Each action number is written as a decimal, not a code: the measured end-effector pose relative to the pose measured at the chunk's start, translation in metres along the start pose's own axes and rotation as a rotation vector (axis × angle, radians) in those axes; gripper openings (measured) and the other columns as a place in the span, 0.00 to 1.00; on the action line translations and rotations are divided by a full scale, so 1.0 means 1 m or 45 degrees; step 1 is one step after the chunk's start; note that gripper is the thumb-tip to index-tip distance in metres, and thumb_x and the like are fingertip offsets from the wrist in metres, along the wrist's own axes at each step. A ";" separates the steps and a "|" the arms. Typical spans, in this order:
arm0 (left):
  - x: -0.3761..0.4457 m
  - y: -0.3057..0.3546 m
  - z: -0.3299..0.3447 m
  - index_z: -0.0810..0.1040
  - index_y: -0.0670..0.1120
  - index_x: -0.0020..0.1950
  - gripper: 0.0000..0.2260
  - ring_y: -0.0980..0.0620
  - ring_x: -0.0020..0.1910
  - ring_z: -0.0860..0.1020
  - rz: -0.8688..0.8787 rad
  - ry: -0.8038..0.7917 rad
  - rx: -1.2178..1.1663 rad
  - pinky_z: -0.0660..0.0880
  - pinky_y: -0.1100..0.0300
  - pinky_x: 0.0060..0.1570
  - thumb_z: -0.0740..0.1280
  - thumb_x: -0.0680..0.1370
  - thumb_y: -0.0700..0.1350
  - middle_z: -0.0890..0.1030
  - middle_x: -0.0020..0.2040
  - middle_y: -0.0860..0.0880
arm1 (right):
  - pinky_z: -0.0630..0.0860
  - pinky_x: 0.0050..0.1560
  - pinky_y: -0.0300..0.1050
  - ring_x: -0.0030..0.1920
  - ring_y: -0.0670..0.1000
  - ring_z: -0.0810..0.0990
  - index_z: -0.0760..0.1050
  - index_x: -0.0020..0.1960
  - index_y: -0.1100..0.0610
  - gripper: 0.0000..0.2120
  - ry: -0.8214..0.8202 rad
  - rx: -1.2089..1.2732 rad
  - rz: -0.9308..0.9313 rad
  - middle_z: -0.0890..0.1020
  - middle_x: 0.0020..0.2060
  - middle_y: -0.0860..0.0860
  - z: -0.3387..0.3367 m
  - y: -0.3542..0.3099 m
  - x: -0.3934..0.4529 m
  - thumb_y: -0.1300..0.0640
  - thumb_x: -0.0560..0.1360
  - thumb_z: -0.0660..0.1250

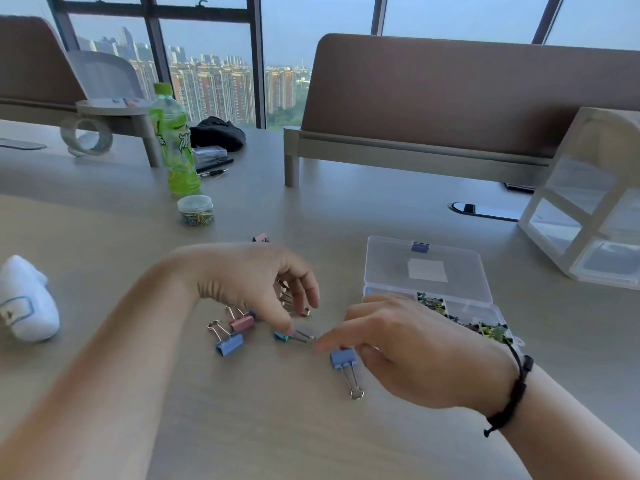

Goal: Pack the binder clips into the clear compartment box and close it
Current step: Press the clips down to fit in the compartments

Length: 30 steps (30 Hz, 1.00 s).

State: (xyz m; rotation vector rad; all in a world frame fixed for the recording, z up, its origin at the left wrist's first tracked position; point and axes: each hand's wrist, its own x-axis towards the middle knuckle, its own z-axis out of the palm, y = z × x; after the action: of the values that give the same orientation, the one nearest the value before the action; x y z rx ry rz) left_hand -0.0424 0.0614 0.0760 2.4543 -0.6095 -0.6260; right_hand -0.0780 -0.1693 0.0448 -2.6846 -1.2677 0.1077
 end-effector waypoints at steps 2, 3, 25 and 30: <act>-0.002 0.004 0.001 0.80 0.52 0.56 0.18 0.62 0.26 0.75 -0.066 -0.079 0.070 0.71 0.70 0.31 0.77 0.70 0.38 0.81 0.38 0.63 | 0.73 0.51 0.49 0.48 0.45 0.68 0.72 0.65 0.35 0.34 -0.053 -0.025 -0.010 0.77 0.48 0.39 -0.001 -0.001 -0.001 0.69 0.70 0.57; -0.002 0.005 0.003 0.80 0.52 0.56 0.19 0.60 0.26 0.75 -0.095 -0.104 0.120 0.72 0.68 0.31 0.76 0.69 0.37 0.80 0.36 0.65 | 0.72 0.53 0.49 0.50 0.46 0.69 0.73 0.64 0.35 0.35 -0.070 -0.035 -0.016 0.77 0.50 0.39 -0.001 -0.001 -0.001 0.70 0.69 0.57; 0.049 0.001 0.023 0.83 0.53 0.40 0.10 0.54 0.36 0.82 0.214 0.698 -0.178 0.80 0.57 0.42 0.79 0.68 0.40 0.85 0.39 0.50 | 0.69 0.44 0.33 0.45 0.40 0.77 0.80 0.59 0.49 0.11 0.820 0.346 0.515 0.78 0.50 0.42 -0.020 0.076 -0.014 0.54 0.77 0.68; 0.073 0.019 0.033 0.84 0.53 0.41 0.05 0.55 0.41 0.81 0.261 0.579 -0.048 0.79 0.59 0.46 0.77 0.71 0.43 0.85 0.42 0.53 | 0.68 0.40 0.28 0.43 0.39 0.77 0.77 0.60 0.47 0.13 0.801 0.280 0.630 0.80 0.47 0.39 -0.015 0.080 -0.013 0.52 0.76 0.70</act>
State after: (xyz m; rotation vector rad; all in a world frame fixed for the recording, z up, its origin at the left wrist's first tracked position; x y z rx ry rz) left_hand -0.0078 -0.0041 0.0398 2.3453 -0.6398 0.0069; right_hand -0.0239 -0.2314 0.0442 -2.4692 -0.3793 -0.4691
